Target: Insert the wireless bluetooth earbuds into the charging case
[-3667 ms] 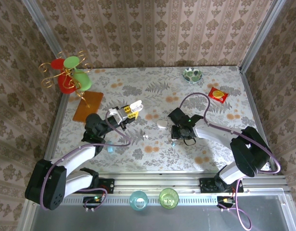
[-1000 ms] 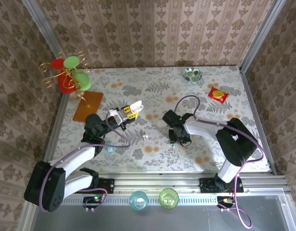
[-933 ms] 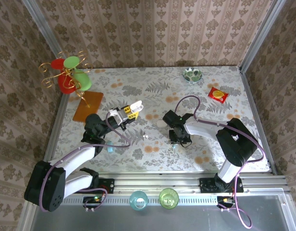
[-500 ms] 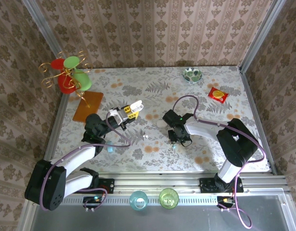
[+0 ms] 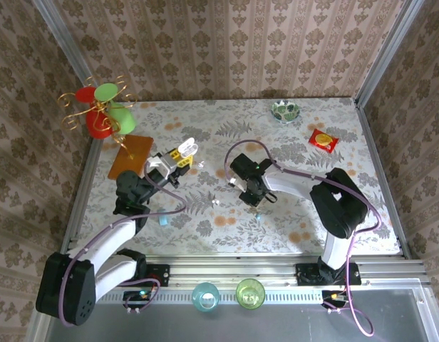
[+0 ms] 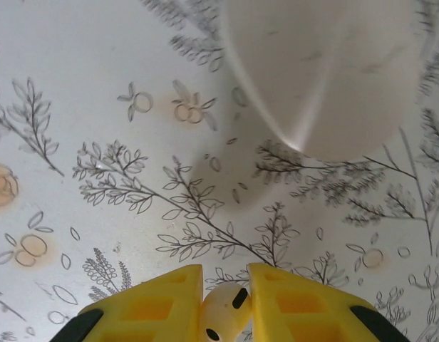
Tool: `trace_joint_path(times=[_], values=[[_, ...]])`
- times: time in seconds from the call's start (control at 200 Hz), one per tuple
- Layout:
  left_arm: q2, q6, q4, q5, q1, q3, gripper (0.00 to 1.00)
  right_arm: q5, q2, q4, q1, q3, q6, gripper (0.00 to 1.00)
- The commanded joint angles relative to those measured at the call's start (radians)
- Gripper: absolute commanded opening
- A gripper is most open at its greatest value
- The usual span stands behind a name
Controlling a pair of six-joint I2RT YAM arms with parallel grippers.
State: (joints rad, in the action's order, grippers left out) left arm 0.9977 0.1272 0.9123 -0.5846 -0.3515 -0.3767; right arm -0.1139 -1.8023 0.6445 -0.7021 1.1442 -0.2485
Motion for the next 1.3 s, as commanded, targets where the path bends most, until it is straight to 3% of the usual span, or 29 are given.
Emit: trace_joint_path(times=[0.0,0.12,0.305,0.41,0.56,0.66,0.735,0.945,1.04,1.295], values=[[-0.025,0.006,-0.029,0.025,0.006,0.015,0.00,-0.045,-0.022,-0.006,-0.022,0.017,-0.211,0.24],[-0.028,0.005,-0.029,0.025,0.007,0.019,0.00,-0.091,-0.035,-0.027,-0.048,0.010,-0.248,0.28],[-0.026,0.009,-0.027,0.026,0.006,0.015,0.00,-0.082,0.084,-0.072,-0.065,-0.033,-0.170,0.59],[-0.021,0.013,-0.021,0.025,0.006,0.012,0.00,-0.093,0.193,-0.147,-0.065,-0.077,0.008,0.71],[-0.004,0.006,0.008,0.020,0.006,0.010,0.00,-0.174,0.254,-0.144,-0.051,-0.093,0.522,0.70],[-0.001,0.003,0.021,0.018,0.006,0.010,0.00,-0.127,0.242,-0.027,-0.034,-0.093,0.923,0.69],[-0.002,0.000,0.025,0.018,0.006,0.012,0.00,-0.037,0.216,0.011,-0.034,-0.088,1.064,0.69],[0.000,-0.002,0.032,0.012,0.006,0.012,0.00,0.024,0.147,0.051,-0.020,-0.067,1.112,0.66],[0.005,-0.006,0.040,0.006,0.006,0.012,0.00,0.014,0.087,0.110,-0.015,-0.016,1.093,0.54],[0.013,-0.010,0.068,0.005,0.002,0.025,0.00,0.032,0.012,0.103,0.009,0.021,1.089,0.46]])
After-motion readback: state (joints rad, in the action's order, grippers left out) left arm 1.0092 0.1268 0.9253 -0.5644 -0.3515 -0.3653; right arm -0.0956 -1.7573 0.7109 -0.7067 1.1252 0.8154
